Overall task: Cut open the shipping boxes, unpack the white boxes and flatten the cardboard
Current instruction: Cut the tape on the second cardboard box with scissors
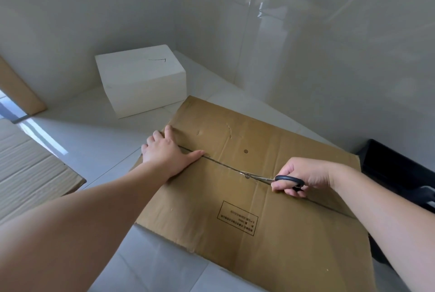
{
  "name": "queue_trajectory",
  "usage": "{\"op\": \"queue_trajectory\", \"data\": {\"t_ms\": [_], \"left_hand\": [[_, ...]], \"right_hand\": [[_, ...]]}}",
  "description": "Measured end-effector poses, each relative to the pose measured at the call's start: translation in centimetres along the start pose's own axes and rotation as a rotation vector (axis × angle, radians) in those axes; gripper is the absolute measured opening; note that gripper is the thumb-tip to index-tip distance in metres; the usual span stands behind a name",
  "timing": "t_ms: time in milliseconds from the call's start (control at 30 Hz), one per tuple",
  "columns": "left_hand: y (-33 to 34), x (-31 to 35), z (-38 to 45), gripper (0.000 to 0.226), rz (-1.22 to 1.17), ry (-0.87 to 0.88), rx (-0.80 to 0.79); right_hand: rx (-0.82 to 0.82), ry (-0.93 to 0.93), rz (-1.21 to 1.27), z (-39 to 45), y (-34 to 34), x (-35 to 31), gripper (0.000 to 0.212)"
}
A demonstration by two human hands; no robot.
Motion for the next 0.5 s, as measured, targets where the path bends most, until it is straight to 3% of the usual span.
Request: {"op": "queue_trajectory", "data": {"t_ms": [233, 367, 500], "left_hand": [[-0.1, 0.1, -0.1, 0.122, 0.016, -0.007, -0.013], [-0.2, 0.2, 0.0, 0.121, 0.019, -0.002, -0.014], [-0.2, 0.3, -0.1, 0.122, 0.018, 0.001, -0.011]], "right_hand": [[-0.019, -0.064, -0.030, 0.6, 0.2, -0.3, 0.022], [0.029, -0.119, -0.101, 0.9, 0.2, -0.7, 0.036], [-0.008, -0.071, -0.037, 1.3, 0.6, -0.7, 0.027]]}}
Point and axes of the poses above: each hand's wrist, its own z-axis towards the middle knuckle, its own y-axis out of the palm, x = y × z, the point moved 7 cm from there along z, towards the middle knuckle, and after that the axes turned 4 degrees about x, right-handed, at the moved point
